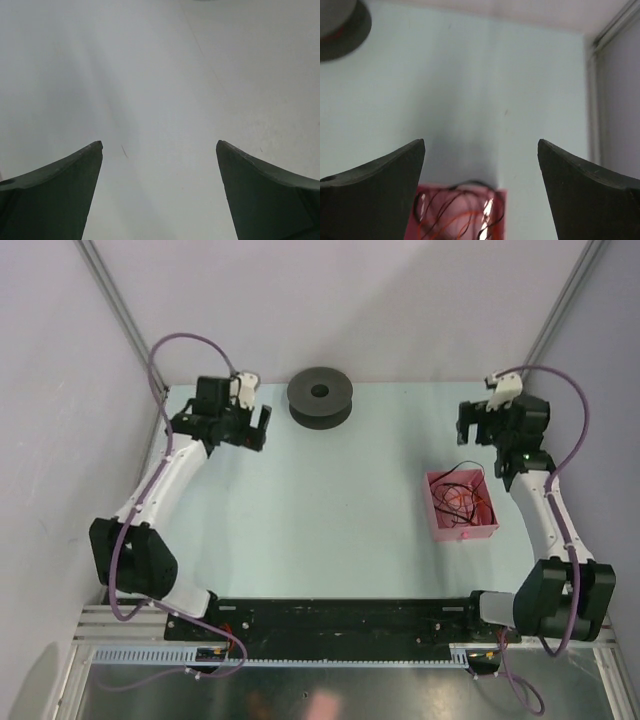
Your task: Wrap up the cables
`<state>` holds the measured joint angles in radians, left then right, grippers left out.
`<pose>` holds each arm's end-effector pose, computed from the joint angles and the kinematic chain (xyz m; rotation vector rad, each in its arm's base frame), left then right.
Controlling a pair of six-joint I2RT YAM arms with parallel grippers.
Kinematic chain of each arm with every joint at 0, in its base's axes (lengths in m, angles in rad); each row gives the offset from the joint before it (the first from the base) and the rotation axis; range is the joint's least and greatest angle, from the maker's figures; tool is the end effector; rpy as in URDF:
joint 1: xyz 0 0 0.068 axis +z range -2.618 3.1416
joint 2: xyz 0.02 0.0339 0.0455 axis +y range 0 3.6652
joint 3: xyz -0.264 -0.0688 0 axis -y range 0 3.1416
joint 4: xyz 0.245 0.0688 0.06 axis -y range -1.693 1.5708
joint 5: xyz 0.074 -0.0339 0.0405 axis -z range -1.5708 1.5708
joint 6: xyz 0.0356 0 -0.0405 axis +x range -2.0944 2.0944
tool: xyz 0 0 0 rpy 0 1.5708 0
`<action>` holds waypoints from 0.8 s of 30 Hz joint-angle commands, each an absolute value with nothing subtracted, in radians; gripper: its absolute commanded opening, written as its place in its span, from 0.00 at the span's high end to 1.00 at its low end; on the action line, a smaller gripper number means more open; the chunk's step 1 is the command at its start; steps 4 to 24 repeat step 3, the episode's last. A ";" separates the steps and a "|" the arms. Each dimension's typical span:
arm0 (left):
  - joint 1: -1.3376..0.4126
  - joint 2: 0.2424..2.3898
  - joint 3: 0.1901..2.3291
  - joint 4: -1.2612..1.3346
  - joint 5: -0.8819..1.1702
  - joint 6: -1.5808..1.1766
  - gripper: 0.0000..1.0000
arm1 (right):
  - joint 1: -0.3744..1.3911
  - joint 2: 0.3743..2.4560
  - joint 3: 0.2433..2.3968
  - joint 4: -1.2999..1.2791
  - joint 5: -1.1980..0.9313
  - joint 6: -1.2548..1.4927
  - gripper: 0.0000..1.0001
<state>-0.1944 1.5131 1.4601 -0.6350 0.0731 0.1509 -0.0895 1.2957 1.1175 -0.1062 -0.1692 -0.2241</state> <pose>0.3304 -0.0677 0.3545 0.4264 2.2182 -0.1058 0.3041 -0.0213 0.3526 -0.2414 1.8357 -0.0615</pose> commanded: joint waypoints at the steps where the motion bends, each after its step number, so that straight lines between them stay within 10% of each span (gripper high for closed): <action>1: -0.243 1.439 1.363 -0.579 -0.033 0.113 0.00 | -0.068 1.198 1.029 -0.129 -0.215 -0.160 0.01; 24: -0.249 1.427 1.358 -0.565 -0.039 0.111 0.00 | -0.057 1.172 1.008 -0.117 -0.208 -0.165 0.01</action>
